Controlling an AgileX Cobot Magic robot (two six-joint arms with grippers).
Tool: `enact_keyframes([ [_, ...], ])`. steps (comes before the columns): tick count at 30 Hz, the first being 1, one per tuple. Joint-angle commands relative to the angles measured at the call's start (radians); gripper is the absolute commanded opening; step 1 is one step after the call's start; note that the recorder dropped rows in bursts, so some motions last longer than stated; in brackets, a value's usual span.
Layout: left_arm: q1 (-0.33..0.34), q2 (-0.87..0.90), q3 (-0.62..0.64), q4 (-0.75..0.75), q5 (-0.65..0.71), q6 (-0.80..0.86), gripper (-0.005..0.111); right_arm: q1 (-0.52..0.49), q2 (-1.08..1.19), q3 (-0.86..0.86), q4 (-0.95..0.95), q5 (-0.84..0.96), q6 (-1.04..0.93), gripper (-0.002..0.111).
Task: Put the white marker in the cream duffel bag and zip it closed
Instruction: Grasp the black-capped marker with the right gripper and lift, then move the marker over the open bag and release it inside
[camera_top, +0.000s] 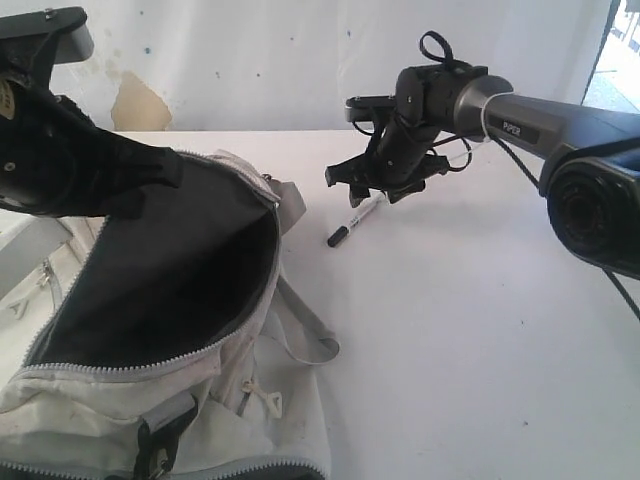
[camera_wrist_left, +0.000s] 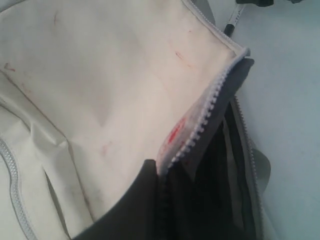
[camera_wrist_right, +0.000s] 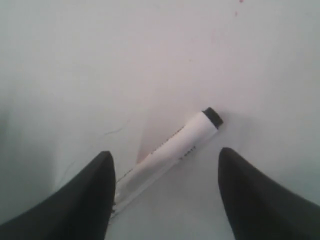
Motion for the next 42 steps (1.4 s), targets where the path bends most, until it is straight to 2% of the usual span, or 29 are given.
enact_keyframes([
  [1,0.003,-0.012,0.006,0.012,0.005,-0.006,0.0,0.024,0.004,-0.005,-0.018,-0.039,0.016,0.057],
  [12,0.003,-0.04,0.006,0.034,0.033,-0.024,0.0,0.039,0.047,-0.005,-0.152,0.0,0.128,0.056],
  [14,0.003,-0.044,0.006,0.043,0.033,-0.024,0.0,0.039,0.051,-0.005,-0.152,0.011,0.128,0.053],
  [16,0.003,-0.044,0.006,0.047,0.033,-0.024,0.0,0.039,0.051,-0.005,-0.152,0.022,0.128,0.043],
  [22,0.003,-0.044,0.006,0.053,0.033,-0.024,0.0,0.039,0.051,-0.005,-0.15,0.101,0.128,0.0],
  [36,0.003,-0.089,0.006,0.064,-0.005,-0.049,0.0,0.037,-0.029,-0.001,-0.129,0.224,0.115,0.0],
  [42,0.003,-0.097,0.006,0.076,0.027,-0.054,0.0,0.037,-0.136,0.115,-0.026,0.178,0.05,0.0],
])
